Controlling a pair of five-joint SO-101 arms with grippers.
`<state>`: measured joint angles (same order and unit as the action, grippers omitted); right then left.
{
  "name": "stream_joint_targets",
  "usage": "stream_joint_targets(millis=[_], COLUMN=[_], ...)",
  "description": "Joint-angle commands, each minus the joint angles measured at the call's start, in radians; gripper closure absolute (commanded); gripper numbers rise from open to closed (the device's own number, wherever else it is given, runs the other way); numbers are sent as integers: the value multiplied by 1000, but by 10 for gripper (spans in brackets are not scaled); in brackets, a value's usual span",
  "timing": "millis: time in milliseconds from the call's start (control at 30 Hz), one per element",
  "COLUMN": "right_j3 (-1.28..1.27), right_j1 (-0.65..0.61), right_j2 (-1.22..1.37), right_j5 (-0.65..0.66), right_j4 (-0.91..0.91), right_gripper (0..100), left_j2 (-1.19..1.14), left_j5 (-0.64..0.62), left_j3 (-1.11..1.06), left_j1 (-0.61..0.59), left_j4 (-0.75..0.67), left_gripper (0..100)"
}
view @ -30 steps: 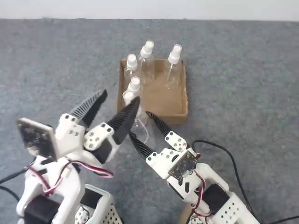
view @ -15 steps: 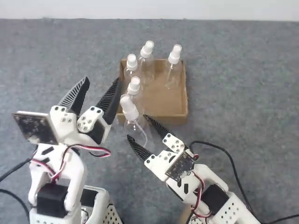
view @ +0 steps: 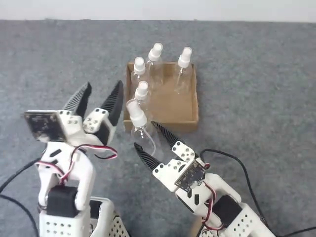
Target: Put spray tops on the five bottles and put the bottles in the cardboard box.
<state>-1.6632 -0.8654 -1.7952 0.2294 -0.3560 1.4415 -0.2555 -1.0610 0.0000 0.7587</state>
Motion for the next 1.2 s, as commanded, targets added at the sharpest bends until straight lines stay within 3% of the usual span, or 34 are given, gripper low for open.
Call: stream_joint_targets(millis=[0,233,433,833,1167], right_j3=[-17,-17,-17,-18,-15], right_j1=[-15,-7,-7,-8,-13], right_j2=[-21,-21,-21,-21,-21], right_j5=[18,18,18,18,18], right_j4=[8,10,10,8,10], right_gripper=[961,961,961,961,961], left_j2=[18,20,20,20,18], left_j5=[83,167,167,103,60], left_j3=[-19,22,90,216,125], left_j1=[74,160,155,-2,-124], left_j4=[-26,112,164,164,164], left_gripper=[761,761,761,761,761])
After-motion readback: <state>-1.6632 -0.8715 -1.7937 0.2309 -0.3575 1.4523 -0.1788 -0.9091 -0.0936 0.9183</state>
